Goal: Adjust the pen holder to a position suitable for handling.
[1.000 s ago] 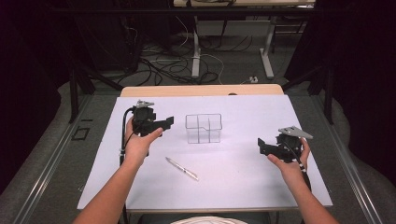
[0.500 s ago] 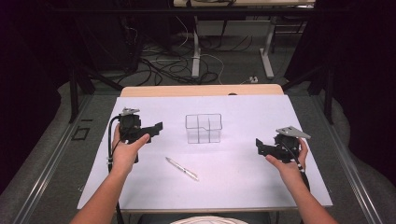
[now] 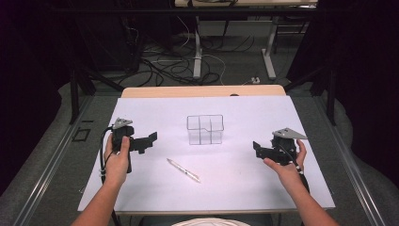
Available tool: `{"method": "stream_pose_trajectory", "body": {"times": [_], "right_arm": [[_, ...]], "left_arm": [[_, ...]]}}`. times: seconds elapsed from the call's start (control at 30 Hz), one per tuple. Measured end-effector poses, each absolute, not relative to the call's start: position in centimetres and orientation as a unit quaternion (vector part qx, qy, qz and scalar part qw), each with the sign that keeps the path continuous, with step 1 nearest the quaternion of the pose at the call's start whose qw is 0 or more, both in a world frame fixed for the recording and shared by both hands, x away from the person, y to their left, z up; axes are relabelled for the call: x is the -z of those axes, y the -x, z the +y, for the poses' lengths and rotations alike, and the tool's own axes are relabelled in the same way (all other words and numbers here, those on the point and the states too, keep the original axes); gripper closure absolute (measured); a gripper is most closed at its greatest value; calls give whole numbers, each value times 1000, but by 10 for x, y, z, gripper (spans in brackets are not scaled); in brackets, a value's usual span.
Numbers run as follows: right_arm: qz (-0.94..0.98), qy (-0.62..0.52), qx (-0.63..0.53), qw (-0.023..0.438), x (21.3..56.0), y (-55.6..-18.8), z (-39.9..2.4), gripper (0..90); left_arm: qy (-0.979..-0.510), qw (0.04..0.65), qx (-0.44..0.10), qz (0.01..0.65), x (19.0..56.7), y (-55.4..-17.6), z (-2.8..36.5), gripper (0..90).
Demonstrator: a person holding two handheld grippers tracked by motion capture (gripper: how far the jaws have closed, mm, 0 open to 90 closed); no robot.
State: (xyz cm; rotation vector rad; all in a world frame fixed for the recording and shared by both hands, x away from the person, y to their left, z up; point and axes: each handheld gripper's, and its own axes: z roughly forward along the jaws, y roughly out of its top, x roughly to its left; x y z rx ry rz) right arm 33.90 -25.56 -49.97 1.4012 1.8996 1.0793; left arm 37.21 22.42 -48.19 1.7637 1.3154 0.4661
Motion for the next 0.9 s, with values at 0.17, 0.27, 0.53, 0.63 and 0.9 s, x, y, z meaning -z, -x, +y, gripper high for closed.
{"method": "stream_pose_trajectory", "body": {"times": [0.17,0.27,0.53,0.63,0.9], "right_arm": [[723,-501,-404,252,498,-338,-242,178],[738,-486,-401,241,498,-339,-233,191],[769,-458,-395,209,497,-346,-211,211],[776,-450,-394,200,496,-348,-202,211],[789,-435,-396,175,495,-354,-170,188]], "left_arm": [[-713,428,-204,517,485,-370,225,15],[-712,434,-204,513,487,-370,226,15],[-715,439,-205,504,489,-367,224,15],[-716,439,-204,503,491,-368,223,15],[-722,435,-201,499,495,-369,221,15]]}}
